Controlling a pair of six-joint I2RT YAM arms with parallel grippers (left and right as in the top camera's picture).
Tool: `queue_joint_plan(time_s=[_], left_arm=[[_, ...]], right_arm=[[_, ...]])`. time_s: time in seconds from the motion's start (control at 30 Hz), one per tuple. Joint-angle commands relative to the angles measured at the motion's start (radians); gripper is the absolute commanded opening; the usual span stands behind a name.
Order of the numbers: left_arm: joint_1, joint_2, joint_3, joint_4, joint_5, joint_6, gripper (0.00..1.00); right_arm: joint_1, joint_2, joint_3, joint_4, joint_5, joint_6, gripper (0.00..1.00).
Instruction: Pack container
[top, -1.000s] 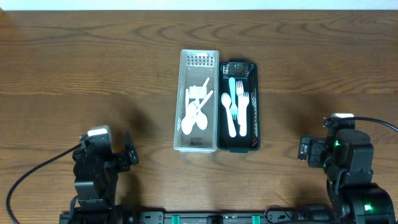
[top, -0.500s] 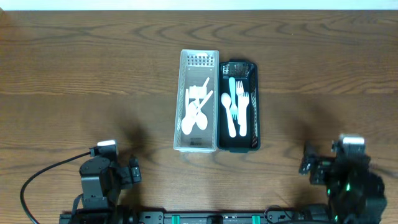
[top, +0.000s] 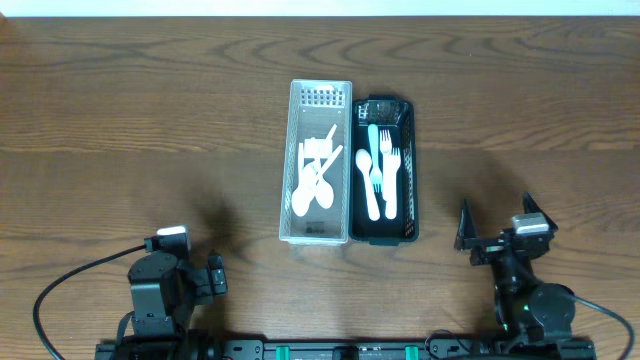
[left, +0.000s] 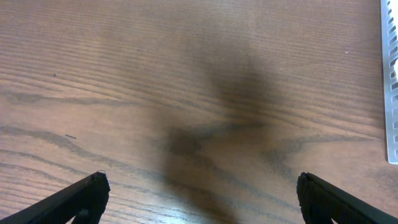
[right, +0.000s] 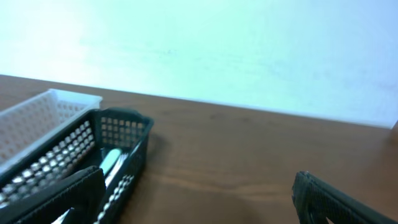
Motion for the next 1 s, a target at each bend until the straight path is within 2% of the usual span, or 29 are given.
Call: queue_joint_plan(time_s=[0.0, 0.97], left_arm=[[-0.005, 0.001, 0.001, -0.002, -0.012, 0.003, 0.98], [-0.005, 0.001, 0.001, -0.002, -0.012, 0.003, 0.98]], right_arm=[[-0.009, -0.007, -0.072, 0.026, -0.017, -0.103, 0.99], [-0.009, -0.006, -0.076, 0.017, -0.014, -0.096, 0.99]])
